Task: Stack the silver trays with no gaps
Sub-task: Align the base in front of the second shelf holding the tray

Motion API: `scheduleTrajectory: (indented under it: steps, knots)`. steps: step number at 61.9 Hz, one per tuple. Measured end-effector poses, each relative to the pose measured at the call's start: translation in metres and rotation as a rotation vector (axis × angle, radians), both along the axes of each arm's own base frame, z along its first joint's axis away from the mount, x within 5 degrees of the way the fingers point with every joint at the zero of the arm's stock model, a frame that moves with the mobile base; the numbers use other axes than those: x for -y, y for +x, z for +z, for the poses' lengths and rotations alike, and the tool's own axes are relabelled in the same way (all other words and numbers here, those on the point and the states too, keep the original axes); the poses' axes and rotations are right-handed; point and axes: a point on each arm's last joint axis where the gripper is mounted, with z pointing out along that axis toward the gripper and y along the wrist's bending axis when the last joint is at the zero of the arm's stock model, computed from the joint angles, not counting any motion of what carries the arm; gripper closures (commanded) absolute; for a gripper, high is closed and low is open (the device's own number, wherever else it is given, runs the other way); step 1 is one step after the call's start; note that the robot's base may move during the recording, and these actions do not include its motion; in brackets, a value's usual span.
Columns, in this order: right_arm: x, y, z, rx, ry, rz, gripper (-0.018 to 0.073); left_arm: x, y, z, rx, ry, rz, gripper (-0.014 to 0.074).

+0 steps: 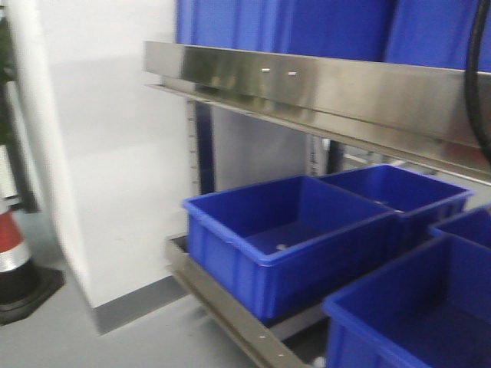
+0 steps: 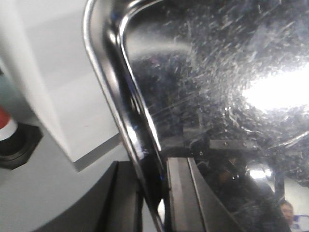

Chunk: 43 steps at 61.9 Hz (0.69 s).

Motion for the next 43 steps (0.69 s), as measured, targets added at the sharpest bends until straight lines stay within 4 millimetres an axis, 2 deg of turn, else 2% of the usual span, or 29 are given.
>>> scheduleTrajectory:
  steps: [24,43]
  knots:
    - [-0.0003,0.0,0.0004,0.005,-0.001,0.004,0.0628,-0.0001,-0.0001,-0.0002,-0.002,0.001,0.001,0.0613]
    - [0.004,0.0,-0.0054,-0.059,-0.014,-0.049,0.0628,0.0012,0.0025,-0.0021,-0.004,0.017,-0.008,0.0613]
